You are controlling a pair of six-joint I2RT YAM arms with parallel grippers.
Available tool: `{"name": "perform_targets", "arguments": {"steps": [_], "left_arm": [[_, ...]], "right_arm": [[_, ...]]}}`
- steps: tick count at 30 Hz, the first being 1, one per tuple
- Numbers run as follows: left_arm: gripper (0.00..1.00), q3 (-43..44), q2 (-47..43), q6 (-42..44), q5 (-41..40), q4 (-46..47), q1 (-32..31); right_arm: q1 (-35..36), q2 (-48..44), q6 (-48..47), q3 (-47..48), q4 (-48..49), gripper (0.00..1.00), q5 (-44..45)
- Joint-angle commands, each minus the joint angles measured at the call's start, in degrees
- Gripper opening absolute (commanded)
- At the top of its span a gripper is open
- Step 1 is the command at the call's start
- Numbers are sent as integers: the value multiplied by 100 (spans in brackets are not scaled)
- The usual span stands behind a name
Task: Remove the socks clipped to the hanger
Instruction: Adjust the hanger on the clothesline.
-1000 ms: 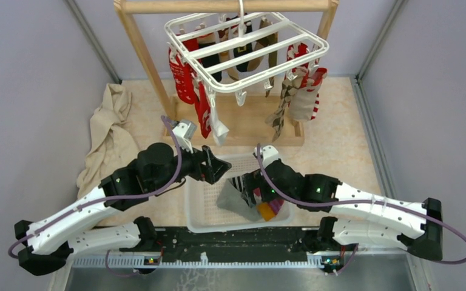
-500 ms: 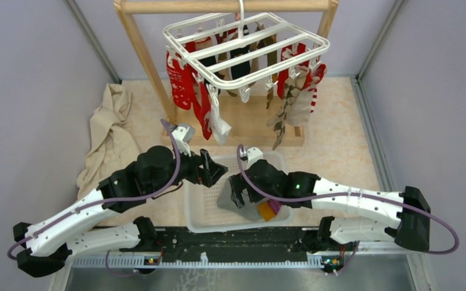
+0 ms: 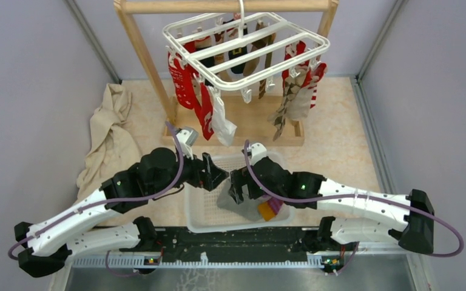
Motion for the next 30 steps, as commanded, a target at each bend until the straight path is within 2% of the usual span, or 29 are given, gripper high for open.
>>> {"name": "perform_targets", "arguments": {"steps": [1,30], "left_arm": [[99,-85,129,-62,157,304,-23],[99,-351,352,-242,252,743,-23]], "right_arm": [[53,-284,82,-52,205,98,155],[53,-870,178,-292,-123,98,263]]}}
